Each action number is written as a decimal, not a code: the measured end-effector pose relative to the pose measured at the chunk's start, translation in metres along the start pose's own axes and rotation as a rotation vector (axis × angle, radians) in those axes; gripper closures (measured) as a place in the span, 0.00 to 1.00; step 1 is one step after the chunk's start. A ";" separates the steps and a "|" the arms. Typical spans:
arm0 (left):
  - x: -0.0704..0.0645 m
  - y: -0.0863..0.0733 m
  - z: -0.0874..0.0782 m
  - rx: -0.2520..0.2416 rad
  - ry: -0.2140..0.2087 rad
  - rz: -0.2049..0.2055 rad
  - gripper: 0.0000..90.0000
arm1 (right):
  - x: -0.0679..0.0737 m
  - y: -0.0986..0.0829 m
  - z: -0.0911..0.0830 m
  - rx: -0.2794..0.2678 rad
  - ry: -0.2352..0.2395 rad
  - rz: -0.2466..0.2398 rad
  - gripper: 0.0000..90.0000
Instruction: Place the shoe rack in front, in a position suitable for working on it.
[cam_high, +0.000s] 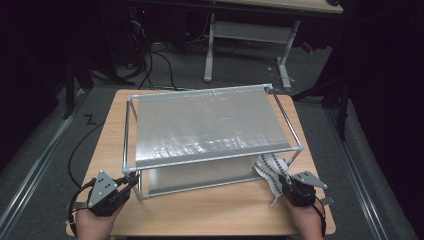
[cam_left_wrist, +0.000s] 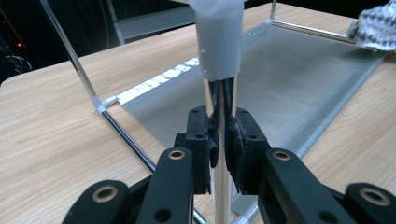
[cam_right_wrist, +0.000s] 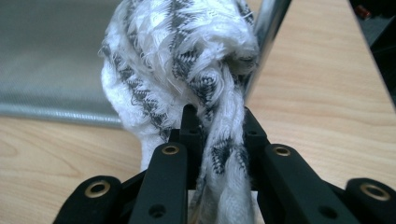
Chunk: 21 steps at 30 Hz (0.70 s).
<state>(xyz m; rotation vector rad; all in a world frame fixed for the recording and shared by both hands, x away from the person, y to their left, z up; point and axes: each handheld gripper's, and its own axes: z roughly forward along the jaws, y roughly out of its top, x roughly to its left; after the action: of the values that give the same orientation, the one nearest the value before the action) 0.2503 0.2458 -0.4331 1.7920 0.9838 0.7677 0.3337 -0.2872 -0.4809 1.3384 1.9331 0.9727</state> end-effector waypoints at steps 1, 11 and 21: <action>0.000 0.000 0.000 0.001 0.000 0.001 0.88 | 0.000 0.001 -0.002 -0.008 -0.002 0.005 0.86; 0.000 0.000 0.000 0.002 0.002 0.003 0.88 | -0.003 0.022 -0.025 -0.127 -0.007 0.034 0.85; 0.000 0.000 0.000 0.003 0.003 0.004 0.88 | -0.006 0.043 -0.055 -0.262 -0.014 0.047 0.86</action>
<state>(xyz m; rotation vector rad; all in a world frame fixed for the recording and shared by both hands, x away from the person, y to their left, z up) 0.2505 0.2454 -0.4329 1.7962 0.9834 0.7719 0.3143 -0.2960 -0.4140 1.2400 1.7021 1.1904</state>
